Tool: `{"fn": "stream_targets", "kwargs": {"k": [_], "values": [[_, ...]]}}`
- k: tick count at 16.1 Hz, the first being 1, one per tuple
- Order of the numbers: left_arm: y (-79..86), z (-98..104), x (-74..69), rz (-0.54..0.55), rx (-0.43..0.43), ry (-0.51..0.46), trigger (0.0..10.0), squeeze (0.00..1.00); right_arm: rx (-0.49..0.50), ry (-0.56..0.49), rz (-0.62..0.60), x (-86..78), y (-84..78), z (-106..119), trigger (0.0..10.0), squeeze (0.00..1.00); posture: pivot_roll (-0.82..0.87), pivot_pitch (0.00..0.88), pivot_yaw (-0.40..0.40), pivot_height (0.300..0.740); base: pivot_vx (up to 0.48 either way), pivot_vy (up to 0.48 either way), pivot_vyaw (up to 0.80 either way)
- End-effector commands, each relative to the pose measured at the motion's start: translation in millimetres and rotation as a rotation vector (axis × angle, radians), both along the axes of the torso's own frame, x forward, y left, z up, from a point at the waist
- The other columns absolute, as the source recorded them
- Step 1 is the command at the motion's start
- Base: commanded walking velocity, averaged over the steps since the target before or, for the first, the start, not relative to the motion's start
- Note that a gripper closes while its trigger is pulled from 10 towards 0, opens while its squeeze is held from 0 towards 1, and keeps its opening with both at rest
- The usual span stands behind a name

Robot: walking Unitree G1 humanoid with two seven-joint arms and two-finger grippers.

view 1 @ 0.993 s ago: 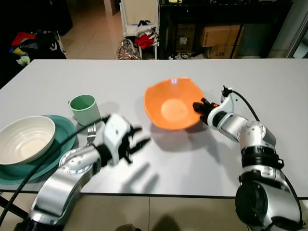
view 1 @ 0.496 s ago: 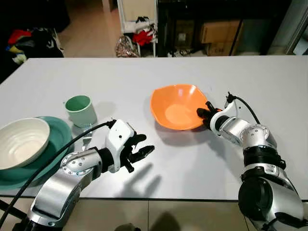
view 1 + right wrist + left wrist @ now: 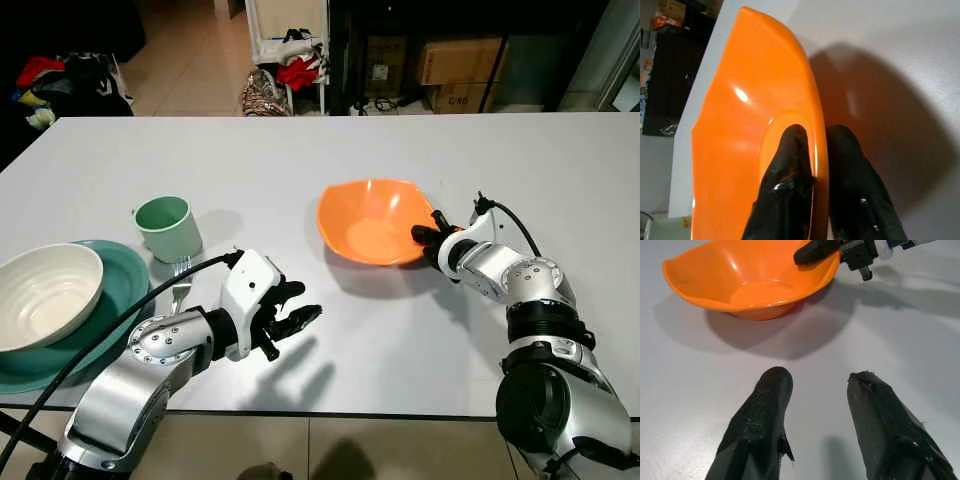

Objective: Setting the table

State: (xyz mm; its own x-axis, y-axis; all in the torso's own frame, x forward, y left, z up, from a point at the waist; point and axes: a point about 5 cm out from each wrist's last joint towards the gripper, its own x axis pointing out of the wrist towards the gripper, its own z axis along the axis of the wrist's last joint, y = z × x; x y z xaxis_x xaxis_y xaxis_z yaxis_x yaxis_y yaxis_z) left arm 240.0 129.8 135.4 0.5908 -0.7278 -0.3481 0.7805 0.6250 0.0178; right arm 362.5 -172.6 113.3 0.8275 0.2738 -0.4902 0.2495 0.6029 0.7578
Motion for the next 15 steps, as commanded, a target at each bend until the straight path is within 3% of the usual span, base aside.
{"fn": "stream_targets", "kwargs": {"k": [1,4,10,12,13,14,15], "values": [[-0.8,6,1.6,-0.015,0.016,-0.026,10.0,0.0,0.003,-0.033,0.008,2.7,-0.3,13,10.0,1.0,0.05,0.0,0.057,0.74,0.0,0.0,0.0],[0.1,7,2.1,-0.015,0.017,-0.029,10.0,0.0,0.006,-0.046,0.018,-4.0,-4.2,22,10.0,1.0,0.04,0.0,0.06,0.74,0.0,0.0,0.0],[2.2,10,2.6,-0.028,0.018,-0.027,10.0,0.0,-0.021,-0.151,-0.017,-62.4,-22.1,47,10.0,1.0,0.02,0.0,0.093,0.74,0.0,0.0,0.0],[2.5,13,2.3,-0.035,0.002,-0.033,10.0,0.0,-0.102,-0.24,-0.045,-92.3,-33.7,64,10.0,1.0,0.01,0.0,0.108,0.74,0.0,0.0,0.0],[2.7,14,2.2,-0.033,-0.003,-0.035,10.0,0.0,-0.118,-0.257,-0.045,-96.2,-34.2,67,10.0,1.0,0.01,0.0,0.111,0.74,0.0,0.0,0.0],[4.8,19,5.1,0.019,-0.044,-0.066,10.0,0.0,-0.287,-0.36,-0.018,-107.3,-33.7,84,10.0,1.0,-0.01,0.0,0.132,0.74,0.0,0.0,0.0],[5.9,21,6.7,0.049,-0.063,-0.082,10.0,0.0,-0.375,-0.402,0.01,-112.0,-30.9,90,10.0,1.0,-0.02,0.0,0.137,0.74,0.0,0.0,0.0]]}}
